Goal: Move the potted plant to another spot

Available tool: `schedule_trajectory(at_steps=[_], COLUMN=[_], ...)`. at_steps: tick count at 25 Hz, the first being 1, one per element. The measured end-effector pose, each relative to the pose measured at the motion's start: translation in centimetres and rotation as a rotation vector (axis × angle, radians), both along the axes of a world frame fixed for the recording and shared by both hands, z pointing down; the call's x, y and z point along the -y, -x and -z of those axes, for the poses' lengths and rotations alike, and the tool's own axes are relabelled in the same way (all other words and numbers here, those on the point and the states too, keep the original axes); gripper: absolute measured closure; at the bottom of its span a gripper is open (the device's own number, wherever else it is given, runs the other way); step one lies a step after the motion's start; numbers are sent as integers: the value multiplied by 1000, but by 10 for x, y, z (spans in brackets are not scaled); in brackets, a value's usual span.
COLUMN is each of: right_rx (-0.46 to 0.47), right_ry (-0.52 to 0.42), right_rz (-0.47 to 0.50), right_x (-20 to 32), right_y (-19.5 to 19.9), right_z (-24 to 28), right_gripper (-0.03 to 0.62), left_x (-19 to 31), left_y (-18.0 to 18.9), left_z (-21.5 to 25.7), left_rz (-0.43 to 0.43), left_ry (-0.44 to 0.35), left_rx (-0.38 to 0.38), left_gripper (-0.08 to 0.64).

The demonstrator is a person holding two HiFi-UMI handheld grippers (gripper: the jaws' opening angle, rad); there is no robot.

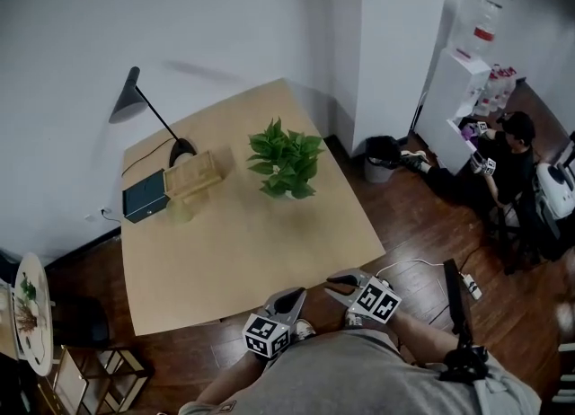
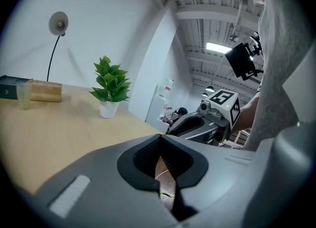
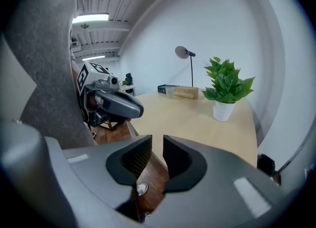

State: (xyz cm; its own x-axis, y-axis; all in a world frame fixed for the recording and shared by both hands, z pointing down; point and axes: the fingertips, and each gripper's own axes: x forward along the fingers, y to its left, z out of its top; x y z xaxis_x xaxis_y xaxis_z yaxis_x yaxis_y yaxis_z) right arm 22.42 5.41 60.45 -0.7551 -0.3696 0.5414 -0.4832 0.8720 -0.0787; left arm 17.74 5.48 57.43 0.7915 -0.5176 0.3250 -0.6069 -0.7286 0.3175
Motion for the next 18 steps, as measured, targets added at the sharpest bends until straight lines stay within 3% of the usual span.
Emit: schedule_trajectory(at_steps=[6,18], right_rx=[23,15], right_ry=[-14,-29], right_rz=[-36,-28], right_x=[13,17], right_y=[-12,-16], right_z=[5,7], right_gripper=[555,581], left_x=[6,12], left_y=[-2,-8], left_z=[1,1], left_rz=[45,48], left_ry=[0,-8], left_rx=[4,4], left_gripper=[560,560])
